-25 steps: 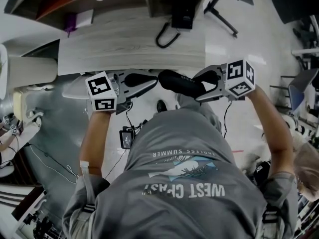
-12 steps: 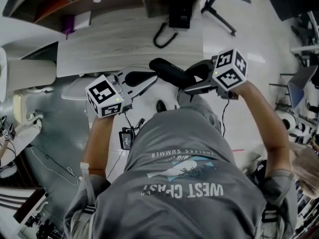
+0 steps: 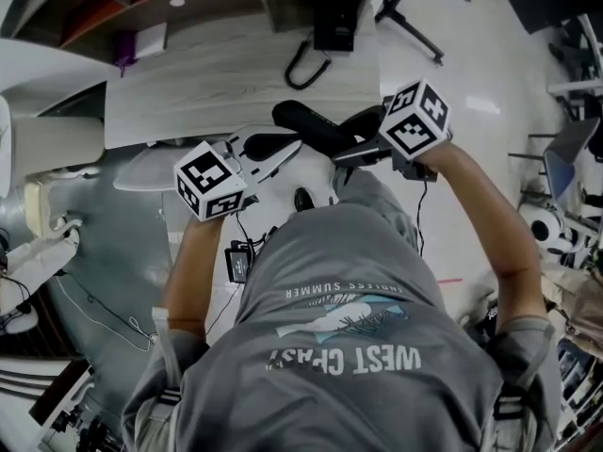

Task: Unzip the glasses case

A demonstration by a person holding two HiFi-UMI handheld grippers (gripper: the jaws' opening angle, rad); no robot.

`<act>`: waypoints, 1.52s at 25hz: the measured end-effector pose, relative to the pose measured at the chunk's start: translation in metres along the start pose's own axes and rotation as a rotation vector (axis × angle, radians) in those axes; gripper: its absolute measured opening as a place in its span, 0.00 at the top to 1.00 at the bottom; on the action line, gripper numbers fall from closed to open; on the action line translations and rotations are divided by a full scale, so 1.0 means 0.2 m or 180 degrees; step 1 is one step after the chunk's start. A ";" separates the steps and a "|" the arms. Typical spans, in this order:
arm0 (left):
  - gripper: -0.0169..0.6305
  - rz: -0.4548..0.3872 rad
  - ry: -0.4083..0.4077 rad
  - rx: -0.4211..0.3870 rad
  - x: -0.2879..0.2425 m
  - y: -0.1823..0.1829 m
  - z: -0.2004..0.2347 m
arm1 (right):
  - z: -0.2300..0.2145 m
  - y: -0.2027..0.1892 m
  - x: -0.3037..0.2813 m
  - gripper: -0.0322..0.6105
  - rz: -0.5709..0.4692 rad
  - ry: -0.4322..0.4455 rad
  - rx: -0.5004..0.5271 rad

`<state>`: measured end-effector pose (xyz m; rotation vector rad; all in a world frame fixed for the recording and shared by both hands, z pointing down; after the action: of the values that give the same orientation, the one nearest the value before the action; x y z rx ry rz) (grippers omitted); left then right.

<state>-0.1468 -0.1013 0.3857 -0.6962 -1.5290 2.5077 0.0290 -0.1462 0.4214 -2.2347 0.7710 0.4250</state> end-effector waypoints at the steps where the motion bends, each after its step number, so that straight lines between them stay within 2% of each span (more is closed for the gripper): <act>1: 0.97 -0.0001 -0.0015 0.0007 -0.01 0.00 -0.01 | 0.00 0.00 0.00 0.50 -0.0010 0.0008 -0.0022; 9: 0.97 -0.0008 -0.0110 0.0037 -0.07 0.00 -0.05 | -0.01 0.04 -0.01 0.50 -0.0067 0.0047 -0.0106; 12: 0.97 -0.0076 -0.0157 0.0086 -0.08 0.00 -0.04 | -0.03 0.02 0.00 0.49 -0.0116 0.0150 -0.0134; 15: 0.97 -0.0166 -0.0220 0.0130 -0.10 0.01 -0.04 | -0.04 0.00 0.04 0.49 -0.0334 0.0424 -0.0291; 17: 0.97 -0.0185 -0.0258 0.0120 -0.11 0.02 -0.05 | -0.05 -0.02 0.07 0.44 -0.0584 0.0716 -0.0507; 20: 0.97 -0.0208 -0.0324 0.0142 -0.11 0.05 -0.05 | -0.06 -0.02 0.10 0.43 -0.0923 0.1041 -0.0772; 22: 0.97 -0.0189 -0.0306 0.0141 -0.12 0.06 -0.05 | -0.08 -0.03 0.11 0.51 -0.1031 0.1036 -0.0893; 28: 0.97 -0.0056 -0.0123 0.0021 -0.14 0.06 -0.04 | -0.09 -0.05 0.10 0.53 -0.1211 0.0885 -0.1161; 33: 0.97 0.0061 -0.0192 -0.0098 -0.21 0.05 -0.09 | -0.14 -0.04 0.10 0.53 -0.1371 0.0880 -0.1363; 38: 0.97 0.0136 -0.0099 -0.0162 -0.25 0.03 -0.10 | -0.19 0.00 0.07 0.53 -0.1416 0.0832 -0.1425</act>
<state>-0.0924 -0.1050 0.3885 -0.7075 -1.6104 2.5299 0.0428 -0.1782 0.4401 -2.8280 0.2959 0.0896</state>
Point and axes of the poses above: the fingertips, and each gripper's own axes: x backward along the fingers, z to its left, y out of its top, the point moved 8 cm from there along x, backward along the fingers, and after that the axes turned 3 degrees about x, right-handed, at the moved point
